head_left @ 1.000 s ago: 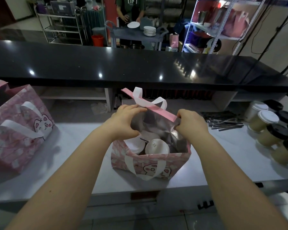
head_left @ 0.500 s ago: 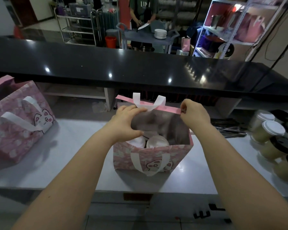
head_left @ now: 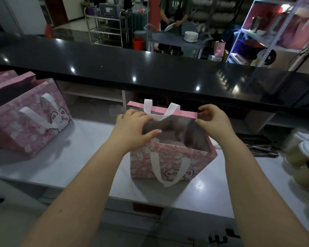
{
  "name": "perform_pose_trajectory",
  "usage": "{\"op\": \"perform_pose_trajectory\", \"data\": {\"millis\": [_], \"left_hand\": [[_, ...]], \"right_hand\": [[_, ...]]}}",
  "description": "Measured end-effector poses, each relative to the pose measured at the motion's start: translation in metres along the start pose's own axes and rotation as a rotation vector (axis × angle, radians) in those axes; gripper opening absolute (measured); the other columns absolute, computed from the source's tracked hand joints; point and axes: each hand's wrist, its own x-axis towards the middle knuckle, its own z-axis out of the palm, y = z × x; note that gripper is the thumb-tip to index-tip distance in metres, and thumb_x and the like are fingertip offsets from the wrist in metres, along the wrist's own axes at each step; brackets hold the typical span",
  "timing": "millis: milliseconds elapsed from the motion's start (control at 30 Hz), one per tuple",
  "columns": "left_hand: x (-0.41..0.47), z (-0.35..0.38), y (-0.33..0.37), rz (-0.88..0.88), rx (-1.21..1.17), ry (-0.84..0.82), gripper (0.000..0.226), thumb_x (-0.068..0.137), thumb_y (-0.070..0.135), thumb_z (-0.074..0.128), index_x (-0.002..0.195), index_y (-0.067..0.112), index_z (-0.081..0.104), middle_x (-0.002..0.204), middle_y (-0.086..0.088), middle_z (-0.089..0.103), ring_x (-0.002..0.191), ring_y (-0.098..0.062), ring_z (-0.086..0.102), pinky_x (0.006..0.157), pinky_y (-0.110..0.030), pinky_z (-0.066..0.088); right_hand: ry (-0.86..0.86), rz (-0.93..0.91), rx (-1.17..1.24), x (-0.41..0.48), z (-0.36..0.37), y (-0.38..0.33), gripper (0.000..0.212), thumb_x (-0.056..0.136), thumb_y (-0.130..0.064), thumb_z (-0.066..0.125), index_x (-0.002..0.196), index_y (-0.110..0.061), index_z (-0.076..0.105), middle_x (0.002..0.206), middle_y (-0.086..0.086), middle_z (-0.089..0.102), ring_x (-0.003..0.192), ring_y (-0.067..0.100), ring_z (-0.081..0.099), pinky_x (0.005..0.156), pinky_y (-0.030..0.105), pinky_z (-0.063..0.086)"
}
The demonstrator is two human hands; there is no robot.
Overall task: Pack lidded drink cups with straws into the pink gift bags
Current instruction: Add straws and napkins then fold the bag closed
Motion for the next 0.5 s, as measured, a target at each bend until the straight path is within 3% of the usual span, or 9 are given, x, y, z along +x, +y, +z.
{"op": "perform_pose_trajectory", "data": {"millis": [67, 167, 267, 333, 400, 500], "left_hand": [[0.001, 0.000, 0.003, -0.007, 0.073, 0.021, 0.066, 0.082, 0.078, 0.030, 0.129, 0.037, 0.053, 0.133, 0.012, 0.055, 0.128, -0.017, 0.039, 0.100, -0.044, 0.034], [-0.005, 0.001, 0.003, 0.009, 0.011, 0.122, 0.060, 0.084, 0.075, 0.038, 0.121, 0.033, 0.061, 0.129, 0.011, 0.059, 0.124, -0.016, 0.046, 0.098, -0.041, 0.039], [-0.024, 0.007, -0.004, -0.046, -0.340, 0.212, 0.064, 0.077, 0.079, 0.050, 0.119, 0.033, 0.063, 0.133, 0.012, 0.056, 0.123, -0.008, 0.047, 0.098, -0.026, 0.040], [-0.039, 0.013, -0.008, -0.139, -0.621, 0.191, 0.065, 0.069, 0.075, 0.065, 0.125, 0.043, 0.057, 0.136, 0.024, 0.049, 0.122, 0.005, 0.045, 0.094, -0.013, 0.039], [-0.053, 0.022, -0.010, -0.256, -0.844, 0.141, 0.068, 0.061, 0.065, 0.079, 0.123, 0.054, 0.052, 0.124, 0.037, 0.051, 0.113, 0.014, 0.050, 0.082, -0.004, 0.045], [-0.069, 0.045, -0.008, -0.413, -1.085, 0.078, 0.053, 0.064, 0.043, 0.085, 0.109, 0.055, 0.059, 0.104, 0.032, 0.065, 0.098, 0.007, 0.062, 0.072, -0.008, 0.052]], "right_hand": [[-0.055, -0.025, 0.055, -0.014, -0.002, 0.001, 0.037, 0.083, -0.016, 0.075, 0.110, -0.035, 0.058, 0.099, -0.020, 0.060, 0.093, 0.002, 0.059, 0.077, 0.025, 0.050], [-0.075, -0.005, 0.232, -0.035, -0.007, 0.009, 0.037, 0.082, -0.023, 0.077, 0.105, -0.044, 0.057, 0.104, -0.020, 0.062, 0.097, 0.000, 0.060, 0.076, 0.025, 0.052], [-0.140, 0.057, 0.442, -0.051, -0.011, 0.028, 0.037, 0.080, -0.030, 0.075, 0.111, -0.042, 0.058, 0.114, -0.011, 0.065, 0.106, 0.007, 0.063, 0.084, 0.032, 0.054], [-0.189, 0.114, 0.584, -0.060, -0.011, 0.045, 0.045, 0.077, -0.039, 0.071, 0.120, -0.032, 0.060, 0.121, -0.004, 0.065, 0.114, 0.018, 0.062, 0.089, 0.038, 0.054], [-0.251, 0.133, 0.703, -0.070, -0.006, 0.062, 0.057, 0.077, -0.048, 0.070, 0.128, -0.026, 0.058, 0.127, 0.001, 0.063, 0.118, 0.025, 0.060, 0.088, 0.038, 0.055], [-0.358, 0.077, 0.753, -0.081, 0.007, 0.075, 0.055, 0.084, -0.037, 0.071, 0.136, -0.033, 0.054, 0.129, 0.005, 0.063, 0.118, 0.025, 0.061, 0.088, 0.033, 0.055]]}}
